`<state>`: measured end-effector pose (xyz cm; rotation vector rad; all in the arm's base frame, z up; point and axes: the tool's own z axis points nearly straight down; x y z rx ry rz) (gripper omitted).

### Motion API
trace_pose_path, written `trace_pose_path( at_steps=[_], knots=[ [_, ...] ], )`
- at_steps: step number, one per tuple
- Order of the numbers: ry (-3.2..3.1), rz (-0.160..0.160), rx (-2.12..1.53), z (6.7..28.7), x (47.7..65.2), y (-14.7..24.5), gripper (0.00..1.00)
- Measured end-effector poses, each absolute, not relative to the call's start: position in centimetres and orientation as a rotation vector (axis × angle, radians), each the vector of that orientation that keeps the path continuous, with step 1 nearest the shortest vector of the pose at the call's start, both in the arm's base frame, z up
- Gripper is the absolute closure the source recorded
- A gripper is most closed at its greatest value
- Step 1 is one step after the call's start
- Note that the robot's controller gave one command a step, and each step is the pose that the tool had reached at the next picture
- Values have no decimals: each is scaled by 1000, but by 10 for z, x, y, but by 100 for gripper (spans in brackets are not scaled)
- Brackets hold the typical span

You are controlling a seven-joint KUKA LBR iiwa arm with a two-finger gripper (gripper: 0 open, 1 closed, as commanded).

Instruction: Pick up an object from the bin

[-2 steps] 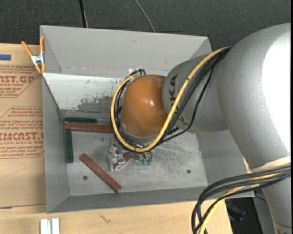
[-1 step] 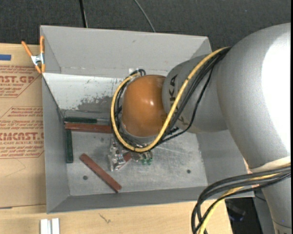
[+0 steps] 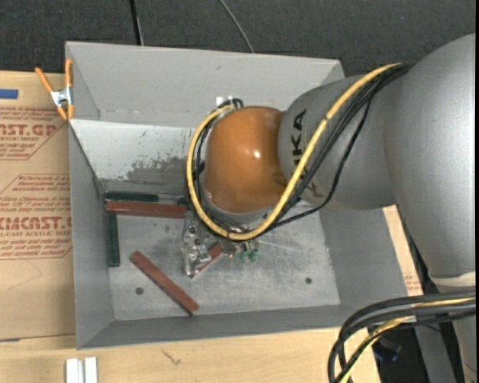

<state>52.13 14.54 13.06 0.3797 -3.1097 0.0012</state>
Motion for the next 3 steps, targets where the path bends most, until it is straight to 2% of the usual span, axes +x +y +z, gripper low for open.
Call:
trace_pose_path(
  at_steps=[1,2,3],
  knots=[
    [-3121,-1,398,213,525,148,0],
    [-3118,-2,401,206,525,149,0],
    [-3107,-9,498,75,553,75,100]
  ],
)
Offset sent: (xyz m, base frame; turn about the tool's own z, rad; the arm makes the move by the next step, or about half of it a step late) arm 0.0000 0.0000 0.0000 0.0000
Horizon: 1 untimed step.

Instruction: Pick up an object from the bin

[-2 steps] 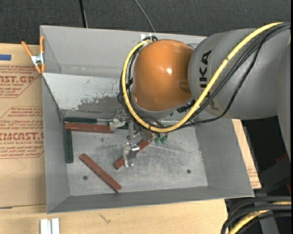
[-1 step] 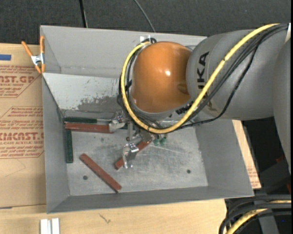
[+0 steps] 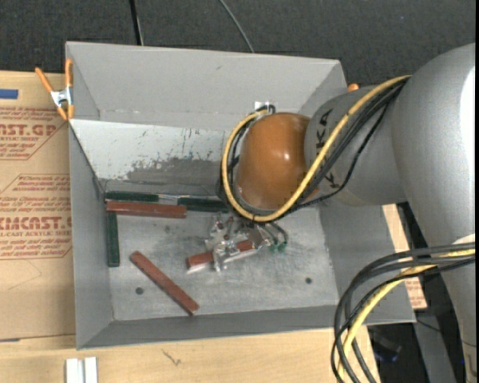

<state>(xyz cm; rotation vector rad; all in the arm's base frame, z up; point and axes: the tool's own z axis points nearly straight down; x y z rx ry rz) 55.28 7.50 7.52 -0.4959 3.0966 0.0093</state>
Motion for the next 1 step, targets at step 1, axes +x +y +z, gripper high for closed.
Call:
trace_pose_path(
  at_steps=[1],
  knots=[
    [3097,10,-495,75,553,75,100]
  ],
)
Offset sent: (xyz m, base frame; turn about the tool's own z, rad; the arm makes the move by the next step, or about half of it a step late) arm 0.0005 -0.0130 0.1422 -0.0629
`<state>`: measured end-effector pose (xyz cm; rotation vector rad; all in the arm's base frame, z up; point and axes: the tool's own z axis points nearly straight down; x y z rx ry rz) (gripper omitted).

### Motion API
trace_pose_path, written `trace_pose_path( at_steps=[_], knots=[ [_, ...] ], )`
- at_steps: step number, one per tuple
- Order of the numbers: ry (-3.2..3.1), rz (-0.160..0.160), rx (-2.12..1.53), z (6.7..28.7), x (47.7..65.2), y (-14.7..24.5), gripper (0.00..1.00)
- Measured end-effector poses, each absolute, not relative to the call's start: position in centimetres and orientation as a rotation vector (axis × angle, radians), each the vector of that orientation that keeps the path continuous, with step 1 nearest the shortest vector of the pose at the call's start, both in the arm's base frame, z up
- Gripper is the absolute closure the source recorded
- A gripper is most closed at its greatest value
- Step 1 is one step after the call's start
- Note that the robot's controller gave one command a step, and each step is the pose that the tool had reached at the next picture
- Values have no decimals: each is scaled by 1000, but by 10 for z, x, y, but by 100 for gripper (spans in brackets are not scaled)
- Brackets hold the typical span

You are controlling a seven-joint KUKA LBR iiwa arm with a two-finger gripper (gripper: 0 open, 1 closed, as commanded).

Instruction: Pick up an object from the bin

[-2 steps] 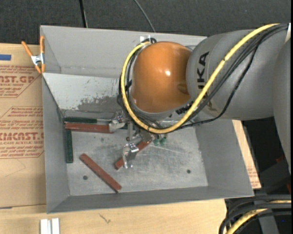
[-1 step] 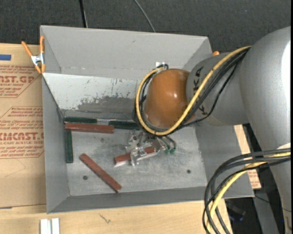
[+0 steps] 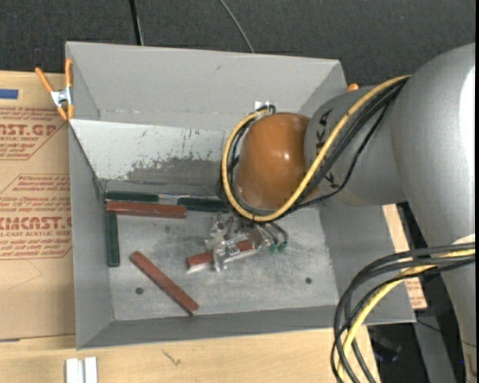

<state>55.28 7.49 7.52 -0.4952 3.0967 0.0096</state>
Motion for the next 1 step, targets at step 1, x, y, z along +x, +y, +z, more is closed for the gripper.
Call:
trace_pose_path(
  at_steps=[1],
  knots=[
    [3082,1,-594,217,554,63,100]
  ],
)
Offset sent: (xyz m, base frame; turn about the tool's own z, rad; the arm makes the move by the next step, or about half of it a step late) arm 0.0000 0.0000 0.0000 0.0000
